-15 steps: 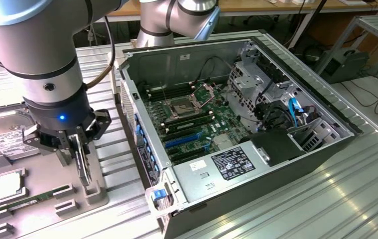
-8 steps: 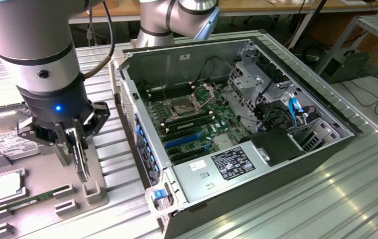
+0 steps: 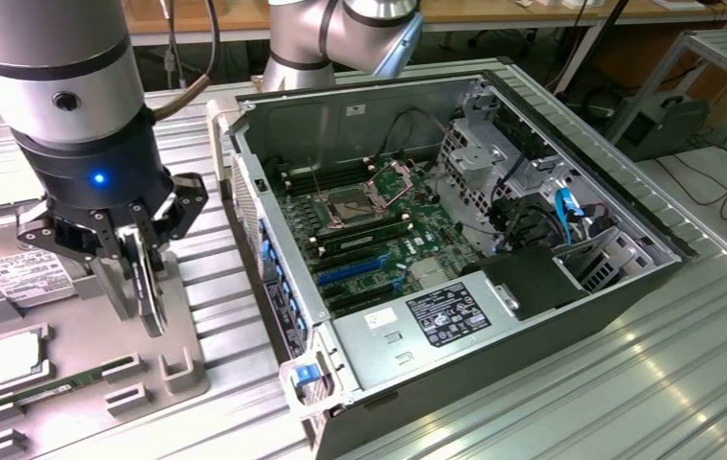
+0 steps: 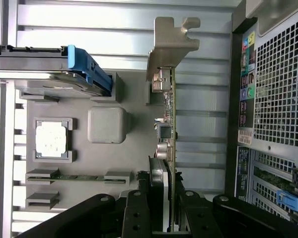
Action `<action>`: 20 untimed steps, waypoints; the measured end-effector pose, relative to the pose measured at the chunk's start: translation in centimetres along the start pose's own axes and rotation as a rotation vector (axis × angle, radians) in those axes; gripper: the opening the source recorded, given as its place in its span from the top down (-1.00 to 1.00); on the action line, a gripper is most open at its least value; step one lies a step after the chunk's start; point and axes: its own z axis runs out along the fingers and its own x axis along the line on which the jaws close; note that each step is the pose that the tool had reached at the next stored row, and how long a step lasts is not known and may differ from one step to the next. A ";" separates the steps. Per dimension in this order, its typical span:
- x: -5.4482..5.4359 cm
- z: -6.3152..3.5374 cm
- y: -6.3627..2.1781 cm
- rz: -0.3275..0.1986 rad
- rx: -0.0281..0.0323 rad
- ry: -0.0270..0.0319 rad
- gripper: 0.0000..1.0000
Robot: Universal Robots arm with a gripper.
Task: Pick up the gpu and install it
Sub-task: 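Pick up the gpu and move the gpu toward the slot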
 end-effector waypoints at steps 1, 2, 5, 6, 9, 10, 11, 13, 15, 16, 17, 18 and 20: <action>0.0 -0.07 0.00 0.000 -0.0007 0.0002 0.44; 0.0 -0.15 0.01 -0.001 -0.0023 0.0001 0.44; 0.0 -0.36 0.02 -0.002 -0.0063 0.0000 0.44; 0.0 -0.43 0.02 -0.003 -0.0080 -0.0001 0.44; 0.0 -0.58 0.03 -0.004 -0.0116 -0.0002 0.44; 0.0 -0.62 0.03 -0.004 -0.0123 -0.0002 0.44; 0.0 -0.66 0.03 -0.005 -0.0130 -0.0002 0.44; 0.0 -0.76 0.04 -0.005 -0.0145 -0.0002 0.44; 0.0 -0.87 0.04 -0.006 -0.0157 -0.0002 0.44; 0.0 -1.01 0.05 -0.007 -0.0175 -0.0002 0.44; 0.0 -1.09 0.05 -0.008 -0.0187 -0.0003 0.44; 0.0 -1.15 0.06 -0.008 -0.0193 -0.0003 0.44; 0.0 -1.27 0.06 -0.009 -0.0207 -0.0002 0.44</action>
